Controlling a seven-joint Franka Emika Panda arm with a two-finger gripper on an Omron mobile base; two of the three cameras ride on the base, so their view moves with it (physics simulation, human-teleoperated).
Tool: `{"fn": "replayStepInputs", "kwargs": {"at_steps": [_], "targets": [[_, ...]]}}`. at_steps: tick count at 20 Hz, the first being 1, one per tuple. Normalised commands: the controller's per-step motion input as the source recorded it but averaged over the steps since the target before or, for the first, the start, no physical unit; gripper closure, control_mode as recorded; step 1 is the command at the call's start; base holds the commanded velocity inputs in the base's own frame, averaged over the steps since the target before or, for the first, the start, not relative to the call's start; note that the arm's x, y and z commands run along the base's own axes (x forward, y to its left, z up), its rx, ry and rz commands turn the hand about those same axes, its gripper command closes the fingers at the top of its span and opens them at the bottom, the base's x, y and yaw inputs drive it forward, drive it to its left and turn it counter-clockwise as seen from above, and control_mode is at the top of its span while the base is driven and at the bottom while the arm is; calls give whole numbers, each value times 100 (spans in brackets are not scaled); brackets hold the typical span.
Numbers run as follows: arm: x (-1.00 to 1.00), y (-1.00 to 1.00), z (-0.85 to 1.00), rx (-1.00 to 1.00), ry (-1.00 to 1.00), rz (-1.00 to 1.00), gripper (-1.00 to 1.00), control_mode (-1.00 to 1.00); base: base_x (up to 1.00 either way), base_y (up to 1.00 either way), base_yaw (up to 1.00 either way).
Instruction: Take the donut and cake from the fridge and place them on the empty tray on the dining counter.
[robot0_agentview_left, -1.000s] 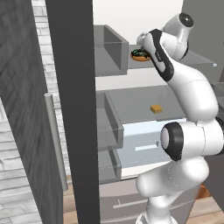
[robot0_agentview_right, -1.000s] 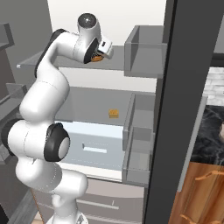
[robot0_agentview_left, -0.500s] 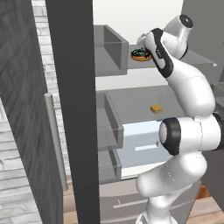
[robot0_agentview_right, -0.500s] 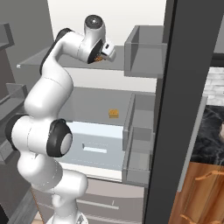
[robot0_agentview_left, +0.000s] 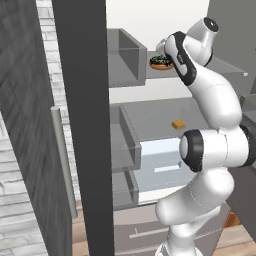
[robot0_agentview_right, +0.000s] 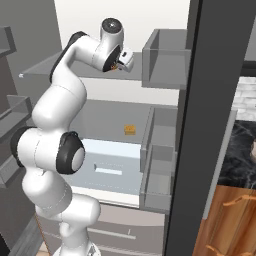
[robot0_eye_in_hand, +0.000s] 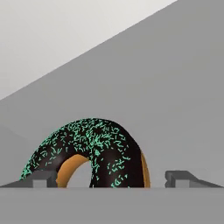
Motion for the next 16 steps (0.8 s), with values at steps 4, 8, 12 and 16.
{"fn": "replayStepInputs", "kwargs": {"at_steps": [4, 8, 12, 16], "targets": [[3, 6, -23, 1, 10, 0, 100, -100, 0, 0, 0], [0, 1, -20, 1, 9, 0, 100, -100, 0, 0, 0], [-7, 7, -11, 0, 5, 0, 100, -100, 0, 0, 0], [-74, 0, 7, 0, -1, 0, 100, -100, 0, 0, 0]]}}
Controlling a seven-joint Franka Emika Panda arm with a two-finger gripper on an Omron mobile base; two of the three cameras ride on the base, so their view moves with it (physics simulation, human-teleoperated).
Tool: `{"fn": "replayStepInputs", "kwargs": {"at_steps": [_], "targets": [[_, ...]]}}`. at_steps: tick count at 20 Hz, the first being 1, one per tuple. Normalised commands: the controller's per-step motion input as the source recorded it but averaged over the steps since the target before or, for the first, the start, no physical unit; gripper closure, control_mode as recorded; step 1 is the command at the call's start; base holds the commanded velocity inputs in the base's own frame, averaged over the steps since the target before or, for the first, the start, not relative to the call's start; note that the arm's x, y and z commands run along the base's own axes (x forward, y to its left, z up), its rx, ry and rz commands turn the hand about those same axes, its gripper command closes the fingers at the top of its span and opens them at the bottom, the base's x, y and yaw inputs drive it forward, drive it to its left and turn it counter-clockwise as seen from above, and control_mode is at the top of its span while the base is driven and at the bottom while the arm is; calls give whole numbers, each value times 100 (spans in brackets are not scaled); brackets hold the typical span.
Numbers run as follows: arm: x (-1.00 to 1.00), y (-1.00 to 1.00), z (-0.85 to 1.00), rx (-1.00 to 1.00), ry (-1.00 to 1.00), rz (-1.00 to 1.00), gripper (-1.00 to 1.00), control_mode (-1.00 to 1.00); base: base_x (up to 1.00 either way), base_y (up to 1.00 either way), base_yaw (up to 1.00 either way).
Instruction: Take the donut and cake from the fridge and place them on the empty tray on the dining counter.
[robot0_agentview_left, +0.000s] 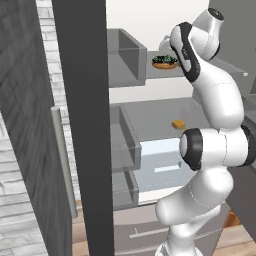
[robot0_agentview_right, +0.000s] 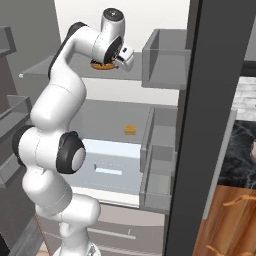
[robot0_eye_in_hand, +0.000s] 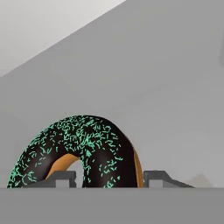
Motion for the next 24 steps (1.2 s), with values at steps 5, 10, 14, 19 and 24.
{"fn": "replayStepInputs", "kwargs": {"at_steps": [5, 10, 14, 19, 24], "targets": [[-100, 12, 0, 0, -11, 0, 100, -100, 0, 0, 0], [-100, 25, -3, 0, -7, -1, 100, -100, 0, 0, 0], [-100, 2, -18, 0, 0, -4, 100, -100, 0, 0, 0], [-92, 0, -30, 0, 1, -3, 100, -100, 0, 0, 0], [-43, 0, -39, -1, 4, -4, 100, -100, 0, 0, 0]]}}
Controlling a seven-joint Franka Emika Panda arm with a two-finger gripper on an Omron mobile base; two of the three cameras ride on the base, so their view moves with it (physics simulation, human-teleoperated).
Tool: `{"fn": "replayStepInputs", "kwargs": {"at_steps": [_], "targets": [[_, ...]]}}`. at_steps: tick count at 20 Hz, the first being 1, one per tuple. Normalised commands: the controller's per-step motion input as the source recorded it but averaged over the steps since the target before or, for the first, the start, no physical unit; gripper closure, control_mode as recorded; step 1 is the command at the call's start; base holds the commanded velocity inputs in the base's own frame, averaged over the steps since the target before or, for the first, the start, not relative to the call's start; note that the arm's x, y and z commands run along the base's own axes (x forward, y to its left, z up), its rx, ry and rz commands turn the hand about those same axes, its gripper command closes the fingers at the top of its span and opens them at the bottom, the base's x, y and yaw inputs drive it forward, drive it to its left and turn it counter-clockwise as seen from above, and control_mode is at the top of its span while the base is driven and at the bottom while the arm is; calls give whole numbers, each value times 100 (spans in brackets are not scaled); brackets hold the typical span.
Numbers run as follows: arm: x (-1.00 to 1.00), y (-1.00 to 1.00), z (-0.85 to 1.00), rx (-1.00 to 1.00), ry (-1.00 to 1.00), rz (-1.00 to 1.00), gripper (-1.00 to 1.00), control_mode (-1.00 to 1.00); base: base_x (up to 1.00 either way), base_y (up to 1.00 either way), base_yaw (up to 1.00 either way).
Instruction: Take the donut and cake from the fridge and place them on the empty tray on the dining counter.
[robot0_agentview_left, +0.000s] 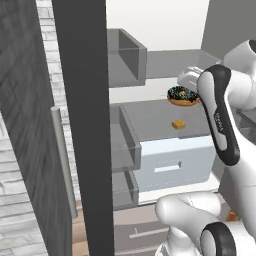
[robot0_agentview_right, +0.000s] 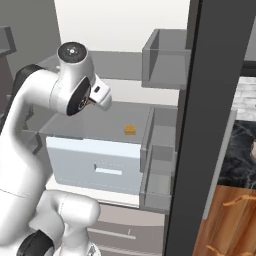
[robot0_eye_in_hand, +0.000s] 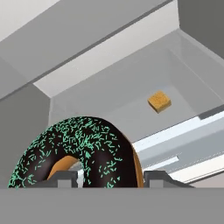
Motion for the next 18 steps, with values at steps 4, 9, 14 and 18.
{"fn": "replayStepInputs", "kwargs": {"at_steps": [4, 9, 14, 18], "targets": [[-18, 0, -32, -1, 2, -3, 100, -100, 0, 0, 0], [-7, 0, -17, 0, 0, -3, 100, -100, 0, 0, 0], [-17, 0, -3, 0, 0, -1, 100, 100, -39, 0, -1], [0, 0, 0, 0, 0, 0, 100, 100, -100, -3, -3]]}}
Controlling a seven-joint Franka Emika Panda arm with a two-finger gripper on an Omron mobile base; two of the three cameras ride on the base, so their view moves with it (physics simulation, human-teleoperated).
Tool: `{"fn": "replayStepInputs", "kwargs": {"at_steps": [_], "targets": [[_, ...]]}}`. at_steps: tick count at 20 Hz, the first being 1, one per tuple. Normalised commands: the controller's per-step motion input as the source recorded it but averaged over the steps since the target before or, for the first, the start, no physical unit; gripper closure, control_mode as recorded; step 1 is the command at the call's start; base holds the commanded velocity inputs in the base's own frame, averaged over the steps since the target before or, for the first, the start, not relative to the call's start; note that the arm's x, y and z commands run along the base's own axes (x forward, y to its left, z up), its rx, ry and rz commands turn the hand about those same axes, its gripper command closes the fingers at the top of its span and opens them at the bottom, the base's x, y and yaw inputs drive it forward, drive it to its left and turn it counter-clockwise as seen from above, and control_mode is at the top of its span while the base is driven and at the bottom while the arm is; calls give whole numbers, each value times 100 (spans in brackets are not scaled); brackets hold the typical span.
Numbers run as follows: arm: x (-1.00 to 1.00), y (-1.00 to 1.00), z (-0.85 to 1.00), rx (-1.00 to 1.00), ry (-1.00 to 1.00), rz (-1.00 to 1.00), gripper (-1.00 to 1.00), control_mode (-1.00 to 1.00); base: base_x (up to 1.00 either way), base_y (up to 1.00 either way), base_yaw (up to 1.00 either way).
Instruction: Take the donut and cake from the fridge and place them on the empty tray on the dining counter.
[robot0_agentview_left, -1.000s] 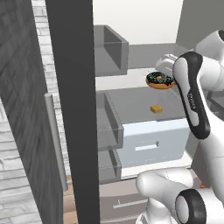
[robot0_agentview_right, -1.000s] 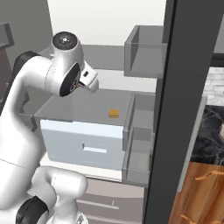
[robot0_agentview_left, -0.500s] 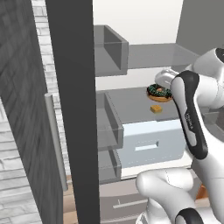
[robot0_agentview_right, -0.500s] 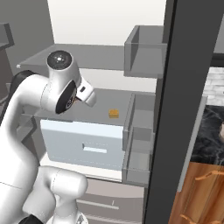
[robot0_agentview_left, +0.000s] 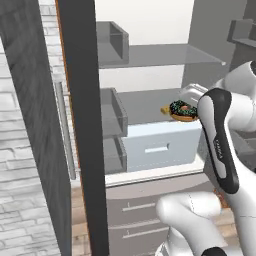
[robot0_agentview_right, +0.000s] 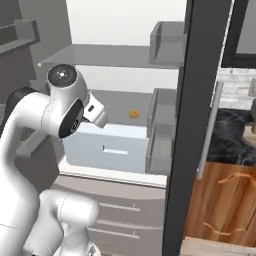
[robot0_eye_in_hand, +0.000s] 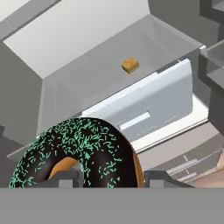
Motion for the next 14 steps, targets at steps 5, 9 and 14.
{"fn": "replayStepInputs", "kwargs": {"at_steps": [5, 9, 14], "targets": [[0, 0, 0, 0, 0, 0, 100, 100, -100, 0, -5], [0, 0, 0, 0, 0, 0, 100, 100, -54, 0, -28], [0, 0, 0, 0, 0, 0, 100, 100, -25, -2, -67]]}}
